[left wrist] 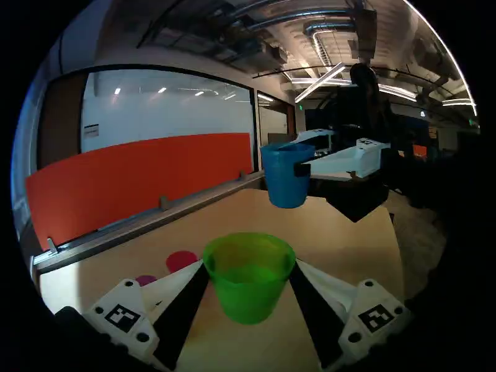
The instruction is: Pour water
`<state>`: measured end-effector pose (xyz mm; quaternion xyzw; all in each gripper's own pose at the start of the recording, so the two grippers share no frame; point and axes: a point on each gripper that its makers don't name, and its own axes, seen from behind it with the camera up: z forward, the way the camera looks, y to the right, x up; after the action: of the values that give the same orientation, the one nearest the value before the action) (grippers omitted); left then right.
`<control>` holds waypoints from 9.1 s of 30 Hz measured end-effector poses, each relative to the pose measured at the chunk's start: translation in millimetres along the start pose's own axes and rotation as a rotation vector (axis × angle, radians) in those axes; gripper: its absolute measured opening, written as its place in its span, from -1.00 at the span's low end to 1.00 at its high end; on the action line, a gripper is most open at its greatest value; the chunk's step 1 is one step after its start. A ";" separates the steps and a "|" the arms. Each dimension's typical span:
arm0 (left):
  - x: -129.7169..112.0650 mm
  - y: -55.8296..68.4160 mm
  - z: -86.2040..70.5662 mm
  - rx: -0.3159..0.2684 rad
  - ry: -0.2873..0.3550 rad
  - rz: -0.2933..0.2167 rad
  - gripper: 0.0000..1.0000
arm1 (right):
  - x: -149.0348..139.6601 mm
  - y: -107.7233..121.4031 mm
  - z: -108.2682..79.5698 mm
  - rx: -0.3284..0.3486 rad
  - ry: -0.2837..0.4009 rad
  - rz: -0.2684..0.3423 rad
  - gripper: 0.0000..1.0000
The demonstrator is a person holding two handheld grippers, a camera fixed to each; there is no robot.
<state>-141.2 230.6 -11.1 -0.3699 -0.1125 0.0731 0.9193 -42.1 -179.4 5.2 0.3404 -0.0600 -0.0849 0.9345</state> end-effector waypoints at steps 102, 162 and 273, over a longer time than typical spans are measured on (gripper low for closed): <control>-148.3 2.3 42.4 -0.126 -0.426 -0.042 0.84 | -248.5 -15.6 26.6 0.151 -0.528 0.026 1.00; -67.2 -52.0 -78.9 0.319 -0.062 -0.095 0.97 | -135.2 34.8 -72.1 -0.328 -0.127 0.130 1.00; -126.1 -162.4 -151.0 0.964 0.183 -0.165 0.97 | -101.6 96.8 -112.3 -0.847 0.091 0.230 1.00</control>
<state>-215.0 -13.3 -23.1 0.1023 -0.0135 0.0111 0.9946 -110.9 -15.8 -23.3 -0.0781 -0.0161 0.0175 0.9967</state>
